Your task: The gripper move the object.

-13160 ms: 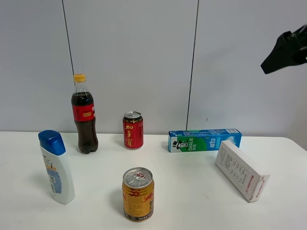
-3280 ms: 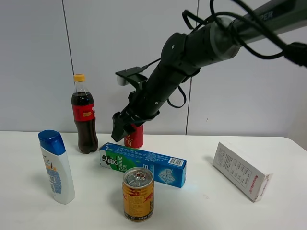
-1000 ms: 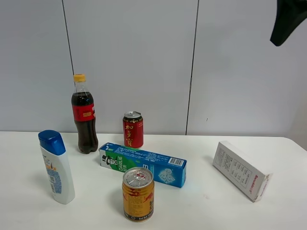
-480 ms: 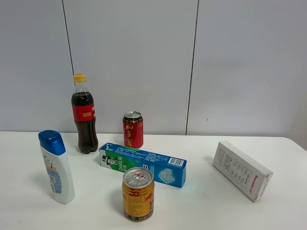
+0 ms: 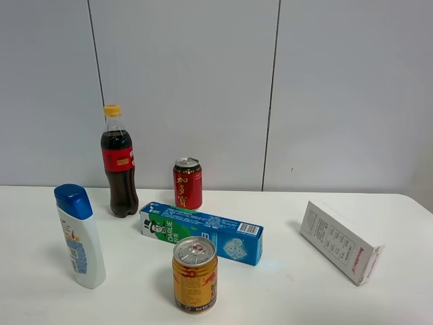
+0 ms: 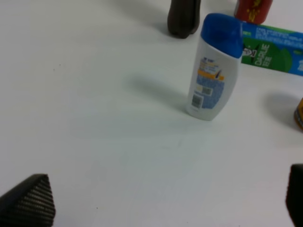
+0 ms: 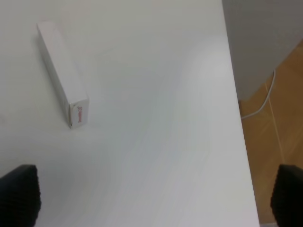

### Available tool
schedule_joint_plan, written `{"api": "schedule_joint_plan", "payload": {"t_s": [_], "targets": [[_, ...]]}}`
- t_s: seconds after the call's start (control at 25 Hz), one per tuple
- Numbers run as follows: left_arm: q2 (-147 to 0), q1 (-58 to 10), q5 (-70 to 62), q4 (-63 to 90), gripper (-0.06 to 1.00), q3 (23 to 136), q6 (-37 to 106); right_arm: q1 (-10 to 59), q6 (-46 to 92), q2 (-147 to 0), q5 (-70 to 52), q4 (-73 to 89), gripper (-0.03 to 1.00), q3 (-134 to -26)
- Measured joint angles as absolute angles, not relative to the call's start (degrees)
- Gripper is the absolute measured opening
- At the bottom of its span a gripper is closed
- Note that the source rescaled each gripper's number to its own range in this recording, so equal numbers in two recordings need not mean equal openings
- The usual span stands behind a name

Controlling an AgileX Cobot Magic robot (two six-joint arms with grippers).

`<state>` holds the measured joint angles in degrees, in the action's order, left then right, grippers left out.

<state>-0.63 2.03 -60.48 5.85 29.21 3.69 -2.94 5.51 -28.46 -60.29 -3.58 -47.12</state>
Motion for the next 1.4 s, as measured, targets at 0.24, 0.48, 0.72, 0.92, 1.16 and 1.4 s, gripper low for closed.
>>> {"api": "schedule_joint_plan", "payload": {"t_s": [0.24,0.48,0.72,0.92,1.16,1.4], "targets": [[-0.63,2.03,-60.48,5.85,1.0,29.21,3.69,-2.94,5.46,-12.34,-59.6,-3.58,1.0,-38.77],[-0.63,2.03,-60.48,5.85,1.0,29.21,3.69,-2.94,5.46,-0.96,-60.87,-1.94,1.0,-33.32],[-0.63,2.03,-60.48,5.85,1.0,29.21,3.69,-2.94,5.46,0.15,-62.81,0.0,1.0,-29.98],[-0.63,2.03,-60.48,5.85,1.0,29.21,3.69,-2.94,5.46,0.15,-61.27,0.0,1.0,-28.89],[-0.63,2.03,-60.48,5.85,1.0,29.21,3.69,-2.94,5.1,0.15,-61.27,0.0,1.0,-28.89],[-0.63,2.03,-60.48,5.85,1.0,29.21,3.69,-2.94,5.03,0.15,-61.27,-0.39,1.0,-28.89]]}}
